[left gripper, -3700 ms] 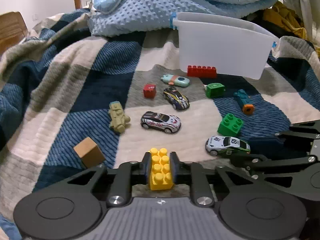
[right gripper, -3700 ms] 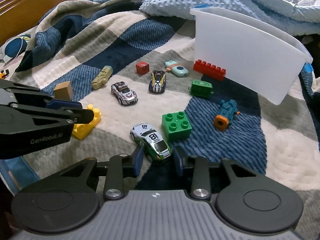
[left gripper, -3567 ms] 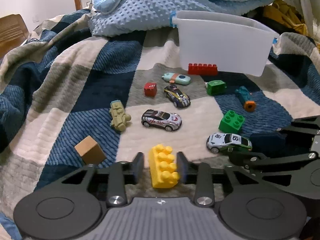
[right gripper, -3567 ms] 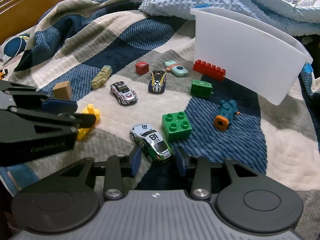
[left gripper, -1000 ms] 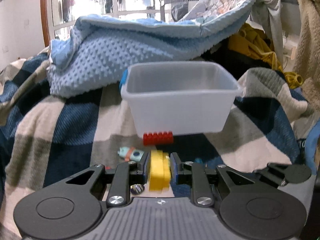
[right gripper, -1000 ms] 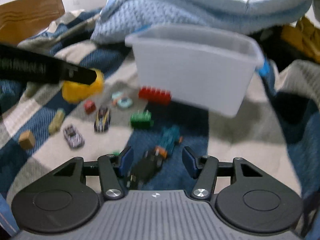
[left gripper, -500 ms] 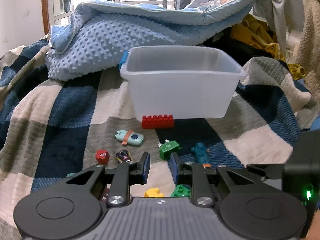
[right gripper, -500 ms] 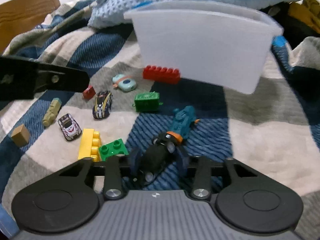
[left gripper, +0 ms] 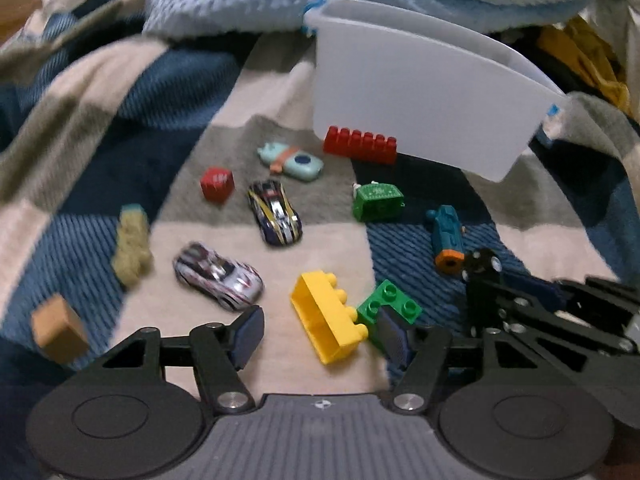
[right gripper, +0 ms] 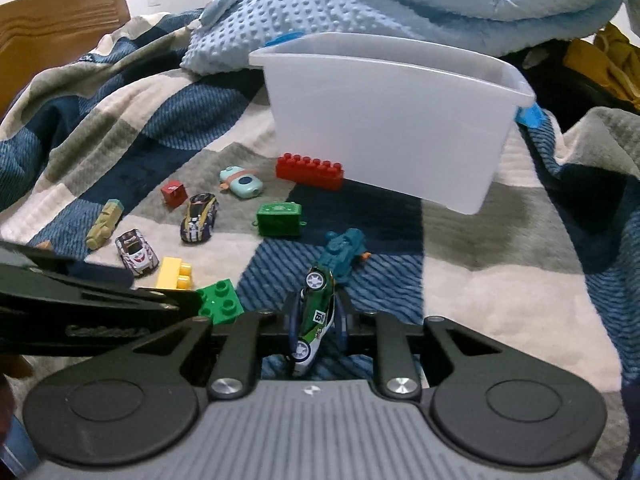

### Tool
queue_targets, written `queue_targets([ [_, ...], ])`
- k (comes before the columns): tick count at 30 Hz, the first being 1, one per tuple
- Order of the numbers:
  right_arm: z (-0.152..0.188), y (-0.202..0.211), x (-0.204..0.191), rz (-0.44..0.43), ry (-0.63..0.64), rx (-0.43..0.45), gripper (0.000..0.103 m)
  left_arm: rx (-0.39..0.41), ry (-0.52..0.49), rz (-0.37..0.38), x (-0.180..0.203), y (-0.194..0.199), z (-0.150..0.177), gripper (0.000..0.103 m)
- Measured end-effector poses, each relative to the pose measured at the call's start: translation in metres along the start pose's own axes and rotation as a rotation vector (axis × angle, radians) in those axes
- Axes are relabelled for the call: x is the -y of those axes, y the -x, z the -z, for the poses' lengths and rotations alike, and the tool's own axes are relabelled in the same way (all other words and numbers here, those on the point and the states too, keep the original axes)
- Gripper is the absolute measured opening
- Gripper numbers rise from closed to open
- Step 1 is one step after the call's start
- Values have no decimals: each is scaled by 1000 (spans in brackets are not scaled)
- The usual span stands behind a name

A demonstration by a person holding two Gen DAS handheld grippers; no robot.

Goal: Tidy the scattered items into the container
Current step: 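Carry the yellow brick and green-white car toward the white bin with both tools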

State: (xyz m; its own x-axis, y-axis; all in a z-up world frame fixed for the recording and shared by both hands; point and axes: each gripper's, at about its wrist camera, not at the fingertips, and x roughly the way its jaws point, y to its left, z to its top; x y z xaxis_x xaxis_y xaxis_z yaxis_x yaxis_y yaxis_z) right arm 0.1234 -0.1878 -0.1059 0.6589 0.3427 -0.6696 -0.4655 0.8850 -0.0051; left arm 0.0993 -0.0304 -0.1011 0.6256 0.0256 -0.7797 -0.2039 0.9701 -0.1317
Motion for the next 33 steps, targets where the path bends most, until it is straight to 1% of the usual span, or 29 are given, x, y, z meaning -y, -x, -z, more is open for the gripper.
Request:
queue_targets([
  [1, 1, 0, 2, 2, -2, 0, 20, 7, 3, -2, 1, -2, 0, 57],
  [2, 1, 1, 3, 3, -1, 0, 20, 18, -16, -2, 3, -3, 0, 53],
  [3, 1, 1, 4, 4, -1, 0, 20, 28, -46, 3, 4, -3, 0, 37],
  [4, 1, 1, 5, 5, 0, 2, 20, 31, -70, 8, 5, -2, 0, 28],
  [6, 1, 3, 4, 7, 7, 9, 21, 16, -111, -6, 3, -1, -2, 28],
  [10, 2, 5, 1, 16, 28, 23, 20, -15, -98, 25, -14, 1, -3, 28],
  [12, 2, 5, 0, 16, 29, 22, 20, -20, -119, 26, -14, 1, -2, 28],
  [15, 2, 3, -1, 19, 28, 20, 20, -48, -151, 9, -8, -6, -4, 33],
  [16, 2, 3, -2, 19, 29, 18, 20, -53, -156, -2, -6, -10, -4, 39],
  [17, 2, 3, -2, 19, 32, 18, 20, -57, -157, -8, -4, -12, -3, 38],
  [18, 2, 3, -3, 20, 34, 18, 20, -47, -155, -9, -4, -12, -1, 36],
  [19, 2, 4, -3, 20, 37, 17, 20, -37, -152, -6, -4, -11, 0, 31],
  [20, 1, 4, -3, 21, 39, 16, 20, -33, -149, 0, -4, -10, 0, 30],
  [22, -1, 6, -2, 27, 41, 19, 20, -16, -161, 3, -2, -5, -2, 25],
  [27, -6, 10, 2, 48, 22, 25, 20, 48, -207, -4, 4, 16, -14, 25],
  [30, -9, 15, 5, 53, 14, 33, 20, 77, -228, 8, 10, 29, -22, 25],
  [33, -19, 22, 8, 63, 18, 62, 20, 111, -246, 27, 18, 40, -36, 25],
])
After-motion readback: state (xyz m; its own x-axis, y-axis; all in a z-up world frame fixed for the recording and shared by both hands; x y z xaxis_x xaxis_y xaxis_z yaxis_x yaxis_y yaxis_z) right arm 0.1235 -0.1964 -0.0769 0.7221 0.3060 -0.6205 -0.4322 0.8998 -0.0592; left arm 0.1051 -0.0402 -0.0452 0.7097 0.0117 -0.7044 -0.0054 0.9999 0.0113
